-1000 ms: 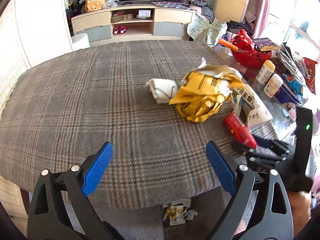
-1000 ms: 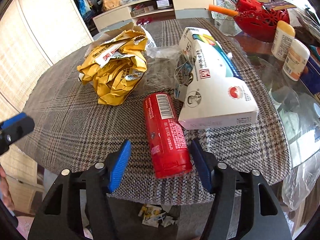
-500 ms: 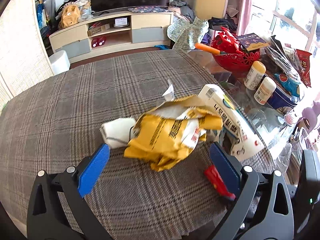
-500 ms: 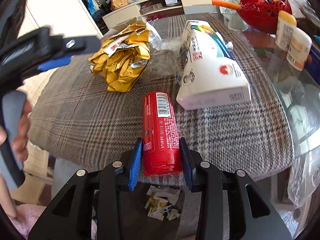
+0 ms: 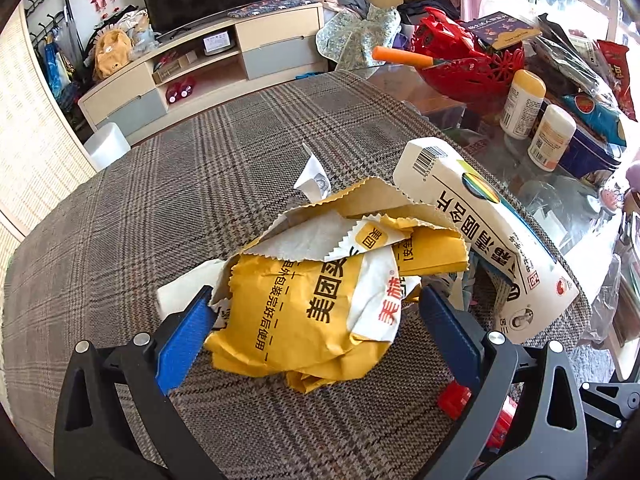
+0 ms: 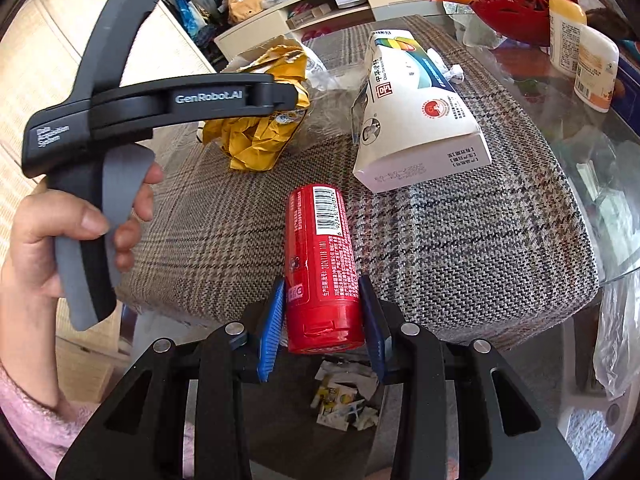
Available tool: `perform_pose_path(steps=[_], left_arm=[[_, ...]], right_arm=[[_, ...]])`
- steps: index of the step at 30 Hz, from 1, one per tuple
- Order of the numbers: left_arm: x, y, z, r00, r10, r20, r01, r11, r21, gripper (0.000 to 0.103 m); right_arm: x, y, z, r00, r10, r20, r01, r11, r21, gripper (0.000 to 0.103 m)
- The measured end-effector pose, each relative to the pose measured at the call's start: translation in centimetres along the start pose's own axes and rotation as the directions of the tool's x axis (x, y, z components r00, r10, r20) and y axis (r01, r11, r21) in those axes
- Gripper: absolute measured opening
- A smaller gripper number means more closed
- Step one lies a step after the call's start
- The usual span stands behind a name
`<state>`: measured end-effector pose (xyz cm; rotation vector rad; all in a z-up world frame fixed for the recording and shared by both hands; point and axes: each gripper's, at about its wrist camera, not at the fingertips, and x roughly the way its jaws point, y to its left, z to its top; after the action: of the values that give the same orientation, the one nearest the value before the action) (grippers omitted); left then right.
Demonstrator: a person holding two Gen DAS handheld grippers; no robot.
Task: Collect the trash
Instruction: 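Grasp the red cylinder with the right gripper while the left grasps the yellow wrapper, then carry both held items down over the bin and open both grippers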
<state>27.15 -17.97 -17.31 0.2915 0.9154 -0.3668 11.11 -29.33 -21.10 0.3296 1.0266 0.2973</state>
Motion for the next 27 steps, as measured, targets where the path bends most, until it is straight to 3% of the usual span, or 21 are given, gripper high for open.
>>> perform_pose_path(steps=[5,6,7,8,9,20,27], left_arm=[[0.4,0.1,-0.3,1.0,-0.02,0.014,0.02,1.0,0.0,0.088],[0.3,0.3,-0.4,0.999,-0.028,0.015,0.028,1.0,-0.006,0.083],[0.2,0.3,-0.5,1.0,-0.019,0.015,0.019,1.0,-0.006,0.071],[0.0,0.4,-0.6,1.0,-0.015,0.014,0.016,1.0,-0.006,0.052],[-0.4,0.6,-0.7,1.0,-0.024,0.015,0.024,1.0,-0.019,0.05],[-2.7,1.0,-3.2,0.998,-0.067,-0.02,0.066,0.997,-0.028,0.041],[-5.6,0.8,-5.9,0.999,-0.047,-0.005,0.047,0.998,-0.04,0.04]], right_arm=[[0.2,0.5,0.3,1.0,-0.021,-0.001,0.021,1.0,-0.019,0.037],[0.2,0.7,0.2,1.0,-0.025,-0.001,0.025,0.999,-0.02,0.037],[0.2,0.8,0.0,1.0,-0.026,0.0,0.026,0.999,-0.018,0.037],[0.2,0.9,-0.2,1.0,-0.027,0.001,0.027,0.999,-0.017,0.037],[0.0,1.0,-0.4,1.0,-0.028,0.003,0.028,0.999,-0.016,0.037],[-1.3,1.1,-2.0,1.0,-0.026,0.016,0.025,1.0,0.011,0.037],[-2.9,1.7,-3.1,0.999,-0.038,0.034,0.039,0.999,-0.008,0.037]])
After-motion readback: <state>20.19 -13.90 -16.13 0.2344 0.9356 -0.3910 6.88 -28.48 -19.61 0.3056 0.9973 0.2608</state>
